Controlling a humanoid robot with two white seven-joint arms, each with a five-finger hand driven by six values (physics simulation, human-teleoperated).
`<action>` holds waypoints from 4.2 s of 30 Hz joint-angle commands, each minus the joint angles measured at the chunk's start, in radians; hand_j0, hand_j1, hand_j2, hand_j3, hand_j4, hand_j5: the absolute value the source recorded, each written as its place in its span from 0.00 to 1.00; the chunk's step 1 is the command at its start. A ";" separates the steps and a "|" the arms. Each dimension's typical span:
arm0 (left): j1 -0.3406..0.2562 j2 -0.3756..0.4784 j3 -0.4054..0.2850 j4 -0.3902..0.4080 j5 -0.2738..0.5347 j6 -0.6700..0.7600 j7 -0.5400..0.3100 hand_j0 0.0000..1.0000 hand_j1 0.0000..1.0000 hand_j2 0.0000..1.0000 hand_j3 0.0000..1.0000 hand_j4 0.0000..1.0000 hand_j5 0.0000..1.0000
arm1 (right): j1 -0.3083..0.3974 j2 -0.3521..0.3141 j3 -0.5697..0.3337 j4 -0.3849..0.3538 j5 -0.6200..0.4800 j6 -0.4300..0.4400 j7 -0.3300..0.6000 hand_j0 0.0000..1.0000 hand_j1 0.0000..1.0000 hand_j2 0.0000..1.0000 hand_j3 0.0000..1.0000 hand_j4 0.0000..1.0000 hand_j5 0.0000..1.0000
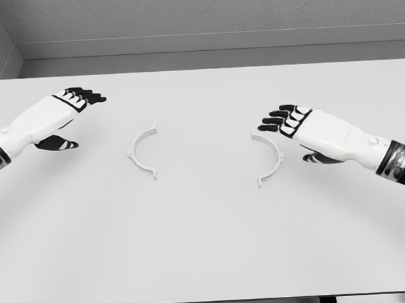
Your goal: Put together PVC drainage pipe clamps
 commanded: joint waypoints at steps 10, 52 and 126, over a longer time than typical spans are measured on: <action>-0.002 -0.061 -0.036 0.013 -0.079 0.001 0.000 1.00 1.00 1.00 1.00 1.00 1.00 | -0.026 0.063 0.037 0.123 -0.001 0.001 0.013 1.00 1.00 1.00 1.00 1.00 1.00; -0.084 -0.197 -0.123 0.125 -0.088 0.001 0.000 1.00 1.00 1.00 1.00 1.00 1.00 | -0.124 0.147 0.109 0.241 0.030 0.001 0.013 1.00 1.00 1.00 1.00 1.00 1.00; -0.129 -0.306 -0.123 0.183 -0.089 0.001 -0.050 1.00 1.00 1.00 1.00 1.00 1.00 | -0.436 0.413 0.253 0.623 0.077 0.001 0.037 1.00 1.00 1.00 1.00 1.00 1.00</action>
